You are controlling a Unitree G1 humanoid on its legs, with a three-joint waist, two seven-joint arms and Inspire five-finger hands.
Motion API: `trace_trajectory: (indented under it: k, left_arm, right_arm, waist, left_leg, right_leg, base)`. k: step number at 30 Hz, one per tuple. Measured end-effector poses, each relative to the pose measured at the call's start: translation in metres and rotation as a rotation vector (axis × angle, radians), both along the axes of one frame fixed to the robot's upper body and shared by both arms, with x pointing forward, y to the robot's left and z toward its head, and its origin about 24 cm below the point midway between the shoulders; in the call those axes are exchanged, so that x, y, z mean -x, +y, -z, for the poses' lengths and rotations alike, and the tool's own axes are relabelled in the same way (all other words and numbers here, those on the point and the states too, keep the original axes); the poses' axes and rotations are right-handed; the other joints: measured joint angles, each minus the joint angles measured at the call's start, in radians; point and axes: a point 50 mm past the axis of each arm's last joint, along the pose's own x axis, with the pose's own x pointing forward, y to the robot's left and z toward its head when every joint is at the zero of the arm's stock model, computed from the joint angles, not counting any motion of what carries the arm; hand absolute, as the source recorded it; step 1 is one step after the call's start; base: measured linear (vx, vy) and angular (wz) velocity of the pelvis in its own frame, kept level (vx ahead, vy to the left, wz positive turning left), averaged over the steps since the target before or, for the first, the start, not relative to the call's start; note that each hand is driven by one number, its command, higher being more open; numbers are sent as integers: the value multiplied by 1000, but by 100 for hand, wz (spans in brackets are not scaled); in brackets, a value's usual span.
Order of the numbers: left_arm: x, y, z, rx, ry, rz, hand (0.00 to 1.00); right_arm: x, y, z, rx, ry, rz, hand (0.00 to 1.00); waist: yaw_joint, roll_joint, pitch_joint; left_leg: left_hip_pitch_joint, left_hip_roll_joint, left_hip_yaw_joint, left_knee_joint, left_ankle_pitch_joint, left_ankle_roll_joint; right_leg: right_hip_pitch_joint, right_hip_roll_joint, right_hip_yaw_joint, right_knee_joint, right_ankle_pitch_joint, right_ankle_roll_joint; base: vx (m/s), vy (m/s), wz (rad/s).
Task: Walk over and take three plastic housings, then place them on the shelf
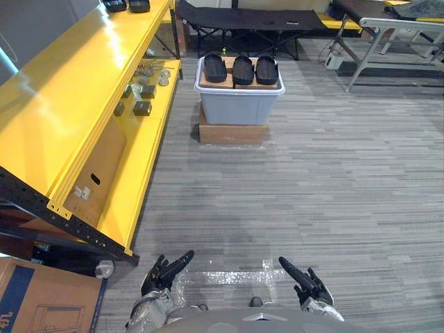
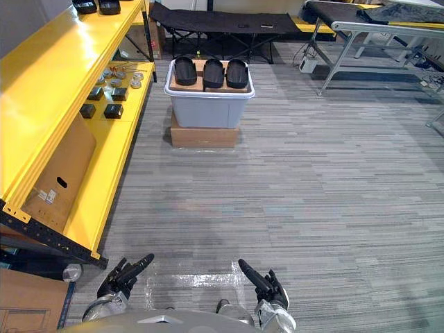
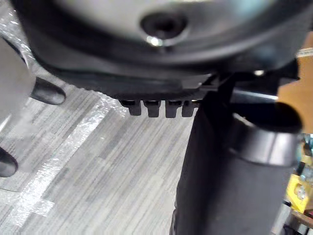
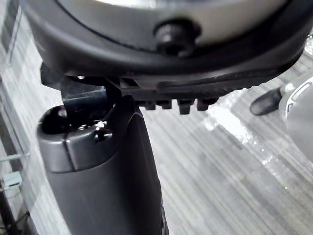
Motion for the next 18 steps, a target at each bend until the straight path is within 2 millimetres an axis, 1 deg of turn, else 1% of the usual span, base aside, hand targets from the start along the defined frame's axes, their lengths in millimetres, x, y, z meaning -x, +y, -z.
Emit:
trace_trajectory:
  k: [1, 2, 3, 4, 5, 7, 8, 9, 10, 11, 12, 13, 14, 15, 16, 17, 18]
  left_arm:
    - [-12, -5, -9, 0, -65, 23, 100]
    - [-23, -8, -18, 1, -121, 35, 100]
    - [-27, -11, -22, 5, -146, 40, 100]
    - [-31, -12, -25, 2, -167, 44, 100]
    - [-36, -14, -31, -5, -192, 54, 100]
    - [-44, -17, -38, -7, -233, 71, 100]
    - [-49, -19, -43, -10, -258, 90, 100]
    - [-55, -22, -47, -6, -284, 103, 100]
    - [-56, -25, -49, 10, -303, 100, 100]
    - [-55, -25, -50, 27, -313, 89, 100]
    - [-53, -26, -48, 53, -313, 78, 100]
    - [-52, -27, -48, 62, -313, 78, 100]
    - [-51, -29, -47, 74, -309, 78, 100]
    - [-48, -29, -46, 79, -301, 72, 100]
    - [-42, -28, -43, 83, -280, 60, 100]
    - [-43, -29, -41, 86, -270, 55, 100]
    - [-41, -30, -39, 98, -259, 43, 100]
  right_arm:
    - [-9, -2, -5, 5, -44, 26, 100]
    - [-24, -1, -11, 7, -111, 43, 100]
    - [-30, 1, -15, 3, -145, 51, 100]
    - [-35, 3, -18, 3, -175, 48, 100]
    - [-40, 6, -23, 7, -210, 25, 100]
    - [-46, 10, -30, 13, -252, -5, 100]
    - [-49, 12, -34, 15, -277, -15, 100]
    - [-52, 12, -37, 16, -295, -21, 100]
    - [-51, 12, -36, 17, -292, -23, 100]
    - [-47, 12, -35, 15, -285, -22, 100]
    - [-43, 11, -34, 15, -275, -20, 100]
    - [-43, 11, -34, 15, -276, -20, 100]
    - [-43, 10, -34, 14, -281, -23, 100]
    - [-43, 9, -34, 15, -285, -30, 100]
    - [-46, 8, -36, 16, -298, -38, 100]
    - [-50, 5, -39, 28, -310, -46, 100]
    - [-52, 3, -40, 36, -315, -54, 100]
  waist:
    - [14, 1, 7]
    - [29, 14, 22]
    - [27, 14, 37]
    - [25, 20, 52]
    - [19, 21, 56]
    - [4, 17, 55]
    - [0, 18, 55]
    - [0, 20, 58]
    - [0, 16, 60]
    - [0, 16, 65]
    - [0, 25, 70]
    - [0, 27, 69]
    - [4, 56, 56]
    - [1, 73, 39]
    - [4, 85, 21]
    - [3, 114, 31]
    - [4, 131, 34]
  left_leg:
    - [-44, 8, 8, 88, -55, 13]
    - [-75, 33, 31, 178, -106, 24]
    - [-74, 38, 35, 215, -128, 32]
    - [-71, 39, 35, 249, -150, 30]
    - [-59, 43, 37, 295, -187, 26]
    - [-41, 44, 33, 296, -201, 17]
    - [-40, 47, 28, 290, -202, 14]
    - [-33, 48, 19, 277, -204, 8]
    - [-11, 45, 9, 268, -213, -9]
    - [17, 42, -1, 259, -223, -26]
    - [58, 47, -20, 243, -238, -52]
    - [78, 54, -26, 222, -245, -62]
    - [96, 72, -30, 186, -263, -89]
    - [101, 93, -31, 170, -271, -109]
    - [87, 123, -37, 255, -266, -132]
    - [-13, 193, -37, 508, -234, -179]
    - [-69, 230, -38, 631, -181, -179]
  right_leg:
    - [-83, -26, -3, 168, -23, -2]
    - [-198, -54, -11, 389, -11, 1]
    - [-243, -71, -13, 483, -13, -5]
    - [-274, -81, -16, 551, -33, -22]
    - [-305, -86, -12, 558, -66, -25]
    - [-312, -57, -11, 399, -59, -7]
    - [-315, -33, -6, 271, -36, 12]
    - [-312, -3, -5, 105, 19, 23]
    - [-297, 12, -4, -12, 77, 22]
    - [-279, 12, -2, -43, 108, 12]
    - [-264, 14, -2, -22, 166, -21]
    - [-264, 19, -4, 5, 177, -36]
    - [-294, 31, -9, 73, 183, -59]
    - [-308, 49, -21, 108, 170, -77]
    - [-302, 59, -38, 146, 141, -114]
    - [-283, 85, -58, 174, 95, -150]
    - [-264, 104, -64, 173, 82, -161]
  base:
    - [-40, 94, -27]
    - [-44, 114, -46]
    - [-40, 134, -41]
    - [29, 115, -14]
    - [113, 101, -3]
    - [180, 47, 9]
    - [241, 7, 19]
    - [329, -20, 26]
    - [361, -62, 32]
    - [320, -84, 40]
    - [341, -131, 35]
    - [351, -162, 26]
    - [370, -188, 12]
    - [462, -178, 15]
    - [491, -239, 13]
    - [503, -241, 9]
    - [588, -324, -3]
